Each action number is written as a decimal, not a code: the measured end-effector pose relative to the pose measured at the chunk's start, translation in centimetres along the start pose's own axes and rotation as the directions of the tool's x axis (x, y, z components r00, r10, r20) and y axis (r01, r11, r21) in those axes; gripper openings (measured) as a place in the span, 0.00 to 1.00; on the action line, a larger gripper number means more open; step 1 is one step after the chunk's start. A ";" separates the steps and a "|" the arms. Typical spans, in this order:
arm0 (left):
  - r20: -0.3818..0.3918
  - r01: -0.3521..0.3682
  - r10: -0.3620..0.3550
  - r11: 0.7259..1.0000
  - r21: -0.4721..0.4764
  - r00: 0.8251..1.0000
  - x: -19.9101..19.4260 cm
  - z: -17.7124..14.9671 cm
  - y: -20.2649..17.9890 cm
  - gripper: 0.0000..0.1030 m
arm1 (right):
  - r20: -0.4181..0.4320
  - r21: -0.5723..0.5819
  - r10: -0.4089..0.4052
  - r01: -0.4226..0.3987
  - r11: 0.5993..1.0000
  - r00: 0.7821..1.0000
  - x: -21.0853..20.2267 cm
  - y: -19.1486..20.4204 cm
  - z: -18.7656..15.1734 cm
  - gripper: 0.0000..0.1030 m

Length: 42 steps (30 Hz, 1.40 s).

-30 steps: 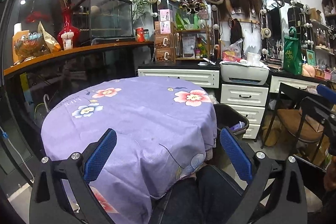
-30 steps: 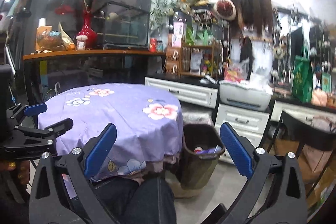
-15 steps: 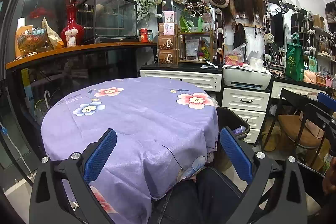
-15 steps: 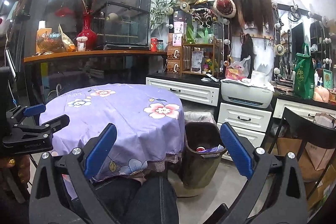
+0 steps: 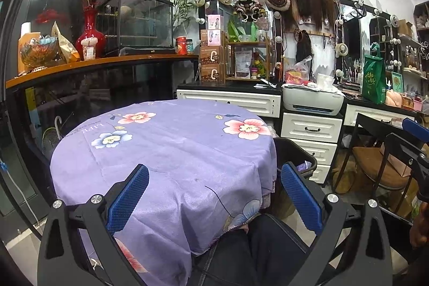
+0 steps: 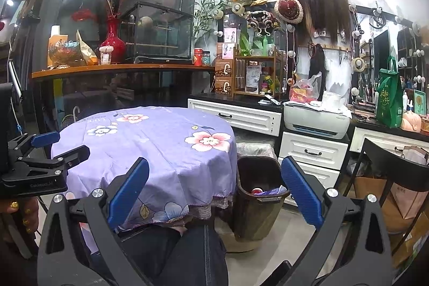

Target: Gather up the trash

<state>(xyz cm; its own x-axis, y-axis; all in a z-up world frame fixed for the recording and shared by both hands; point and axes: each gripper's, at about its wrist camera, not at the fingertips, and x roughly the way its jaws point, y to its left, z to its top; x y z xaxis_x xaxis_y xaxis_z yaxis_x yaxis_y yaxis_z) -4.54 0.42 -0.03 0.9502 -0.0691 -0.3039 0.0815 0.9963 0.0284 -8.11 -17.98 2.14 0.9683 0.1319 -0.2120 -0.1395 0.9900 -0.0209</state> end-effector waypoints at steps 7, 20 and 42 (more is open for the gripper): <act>0.003 0.004 -0.004 1.000 -0.003 1.000 -0.1 0.1 0.1 0.95 | -0.005 0.000 0.004 -0.004 1.000 1.000 0.1 -0.1 -0.2 0.94; 0.000 0.020 -0.020 1.000 0.005 1.000 -0.1 0.2 -0.3 0.95 | -0.007 -0.002 0.009 -0.009 1.000 1.000 0.2 -0.2 -0.3 0.94; 0.012 -0.003 0.002 1.000 0.011 1.000 -0.2 0.3 -0.6 0.95 | -0.011 -0.005 0.014 -0.014 1.000 1.000 0.2 -0.3 -0.6 0.94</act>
<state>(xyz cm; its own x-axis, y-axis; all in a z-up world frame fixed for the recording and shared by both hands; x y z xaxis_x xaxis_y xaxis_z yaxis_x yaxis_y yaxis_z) -4.68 -0.17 0.27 0.9540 -0.0673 -0.2923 0.0825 0.9958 0.0399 -8.00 -18.32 1.55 0.9640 0.1451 -0.2228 -0.1540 0.9878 -0.0232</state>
